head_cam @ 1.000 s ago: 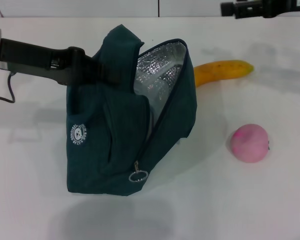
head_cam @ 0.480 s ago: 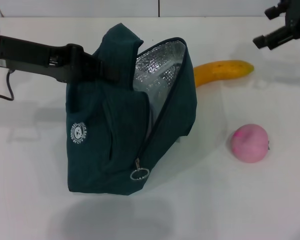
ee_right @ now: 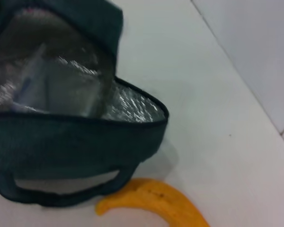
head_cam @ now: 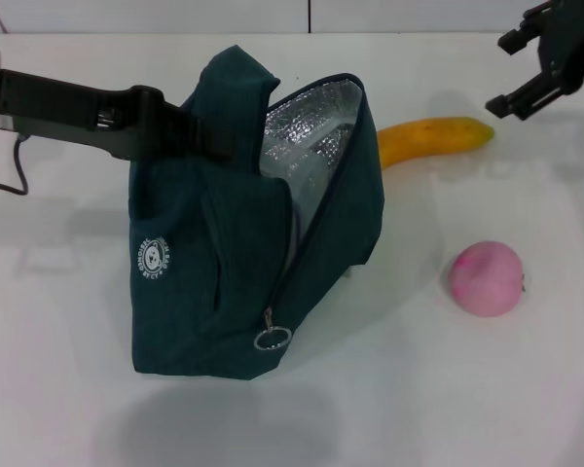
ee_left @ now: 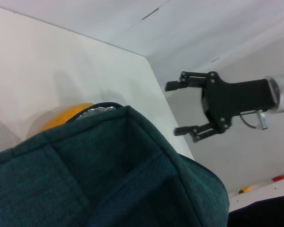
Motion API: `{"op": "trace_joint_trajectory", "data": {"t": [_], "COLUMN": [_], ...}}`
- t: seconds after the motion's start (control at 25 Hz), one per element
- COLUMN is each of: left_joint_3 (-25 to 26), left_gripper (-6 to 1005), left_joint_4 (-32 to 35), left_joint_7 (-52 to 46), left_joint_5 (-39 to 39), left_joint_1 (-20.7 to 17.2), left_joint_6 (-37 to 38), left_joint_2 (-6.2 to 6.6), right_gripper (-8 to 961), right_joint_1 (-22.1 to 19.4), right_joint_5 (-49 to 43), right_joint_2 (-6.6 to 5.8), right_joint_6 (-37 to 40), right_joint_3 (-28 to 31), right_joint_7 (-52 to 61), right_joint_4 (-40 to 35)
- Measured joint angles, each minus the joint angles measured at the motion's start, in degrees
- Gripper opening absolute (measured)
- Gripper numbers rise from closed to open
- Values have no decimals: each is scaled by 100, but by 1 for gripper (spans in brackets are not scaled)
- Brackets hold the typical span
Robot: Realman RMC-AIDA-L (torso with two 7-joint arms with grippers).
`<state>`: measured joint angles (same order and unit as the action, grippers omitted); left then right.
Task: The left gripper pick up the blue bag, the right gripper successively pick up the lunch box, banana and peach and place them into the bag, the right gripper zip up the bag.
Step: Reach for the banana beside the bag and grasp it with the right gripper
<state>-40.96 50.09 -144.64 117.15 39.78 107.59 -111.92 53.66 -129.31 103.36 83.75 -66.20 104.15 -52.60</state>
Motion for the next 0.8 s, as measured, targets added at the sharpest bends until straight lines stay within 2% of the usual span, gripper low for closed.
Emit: {"op": "trace_joint_trajectory", "data": {"t": [0.16, 0.2, 0.32, 0.48, 0.6, 0.8], "left_joint_3": [-10, -16, -21, -19, 0, 10], "left_gripper": [39, 39, 38, 38, 38, 38], "left_joint_4": [0, 0, 0, 0, -6, -20], "left_joint_7": [5, 5, 6, 6, 11, 14], "left_joint_5": [0, 0, 0, 0, 0, 1], "left_joint_1": [19, 38, 80, 100, 81, 114], "left_joint_6": [-1, -3, -9, -10, -10, -39], "left_joint_2": [-14, -20, -27, -32, -37, -74], "right_gripper": [870, 870, 870, 869, 869, 870], "right_joint_1": [23, 50, 167, 251, 275, 495], "right_joint_5": [-359, -491, -845, -962, -973, -1038], "right_joint_2": [325, 440, 649, 818, 902, 946], "right_joint_6": [-498, -638, -952, -1320, -1585, -2097], "right_joint_3": [-14, -29, -31, -28, -62, -73], "right_joint_7": [-399, -554, -910, -1371, -1613, -1719], "right_joint_4": [151, 240, 475, 723, 857, 1502]}}
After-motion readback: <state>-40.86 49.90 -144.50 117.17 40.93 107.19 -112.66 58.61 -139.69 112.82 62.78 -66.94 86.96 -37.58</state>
